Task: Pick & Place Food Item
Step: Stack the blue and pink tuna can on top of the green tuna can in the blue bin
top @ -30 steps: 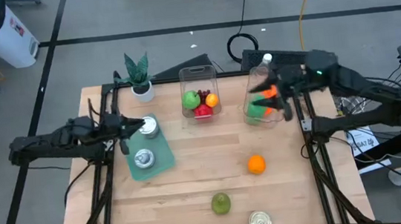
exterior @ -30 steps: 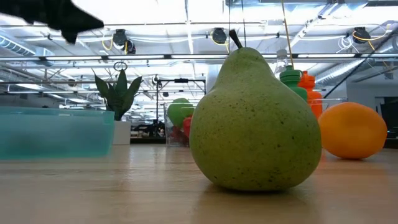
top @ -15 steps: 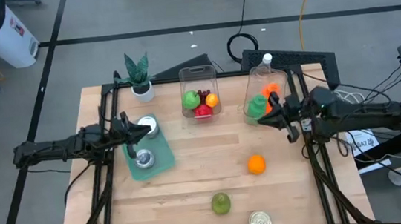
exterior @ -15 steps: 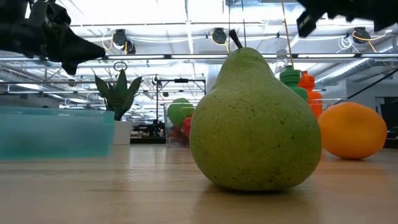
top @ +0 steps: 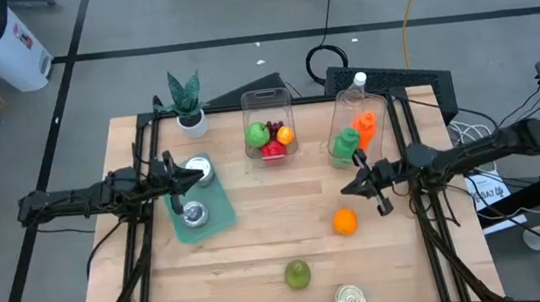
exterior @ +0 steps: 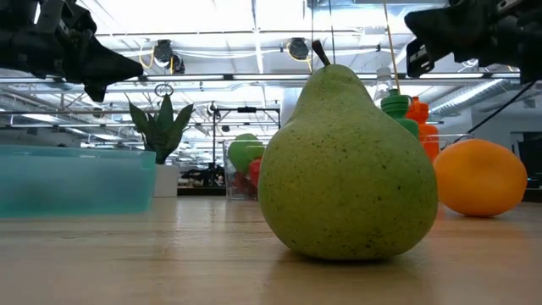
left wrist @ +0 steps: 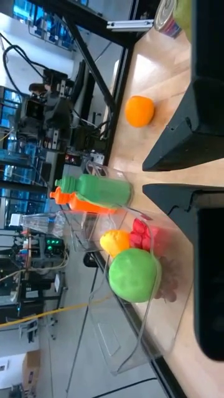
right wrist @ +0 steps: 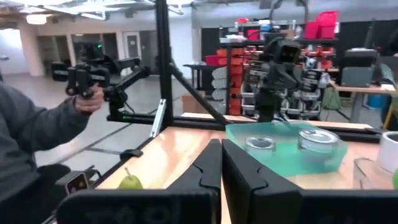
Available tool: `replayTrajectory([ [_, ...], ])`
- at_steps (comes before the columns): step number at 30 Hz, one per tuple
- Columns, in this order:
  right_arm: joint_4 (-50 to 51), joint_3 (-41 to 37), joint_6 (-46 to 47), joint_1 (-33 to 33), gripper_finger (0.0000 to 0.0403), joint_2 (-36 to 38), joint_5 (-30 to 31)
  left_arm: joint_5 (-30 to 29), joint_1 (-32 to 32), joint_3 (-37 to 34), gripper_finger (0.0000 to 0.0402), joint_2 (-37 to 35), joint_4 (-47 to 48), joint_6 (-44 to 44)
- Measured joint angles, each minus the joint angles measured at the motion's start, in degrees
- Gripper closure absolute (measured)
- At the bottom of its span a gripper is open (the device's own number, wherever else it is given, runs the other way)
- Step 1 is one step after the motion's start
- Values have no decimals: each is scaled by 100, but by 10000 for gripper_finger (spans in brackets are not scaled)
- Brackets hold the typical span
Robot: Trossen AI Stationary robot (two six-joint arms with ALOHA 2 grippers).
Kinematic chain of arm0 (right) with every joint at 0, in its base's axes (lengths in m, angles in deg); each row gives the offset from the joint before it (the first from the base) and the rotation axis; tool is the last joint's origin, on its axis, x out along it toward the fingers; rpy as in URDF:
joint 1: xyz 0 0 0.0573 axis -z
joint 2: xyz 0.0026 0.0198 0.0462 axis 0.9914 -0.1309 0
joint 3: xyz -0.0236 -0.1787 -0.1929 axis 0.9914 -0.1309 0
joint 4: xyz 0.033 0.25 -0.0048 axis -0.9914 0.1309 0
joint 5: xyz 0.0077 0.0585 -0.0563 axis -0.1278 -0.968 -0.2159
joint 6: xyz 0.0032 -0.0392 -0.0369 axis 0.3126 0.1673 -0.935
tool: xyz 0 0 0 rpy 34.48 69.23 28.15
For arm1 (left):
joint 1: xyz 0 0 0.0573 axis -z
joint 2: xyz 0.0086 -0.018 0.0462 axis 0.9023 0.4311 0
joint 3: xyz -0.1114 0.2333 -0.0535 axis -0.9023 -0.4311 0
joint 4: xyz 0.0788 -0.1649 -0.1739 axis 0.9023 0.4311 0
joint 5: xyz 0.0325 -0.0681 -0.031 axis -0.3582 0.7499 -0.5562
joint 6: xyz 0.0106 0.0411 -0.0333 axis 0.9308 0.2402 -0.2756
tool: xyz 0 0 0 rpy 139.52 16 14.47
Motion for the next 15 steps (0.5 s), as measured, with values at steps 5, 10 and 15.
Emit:
replayTrajectory([
  [5, 760, 565, 142, -464, 402, -254, 516, 0, 0, 0, 352, 7, 6, -46],
  [10, 3746, 2062, 315, -1358, 403, -900, 1589, 2, 2, 0, 352, 7, 95, -109],
  [15, 5547, 3392, 1001, -2162, 403, -2056, 1345, 0, 4, 0, 352, 7, 259, -110],
])
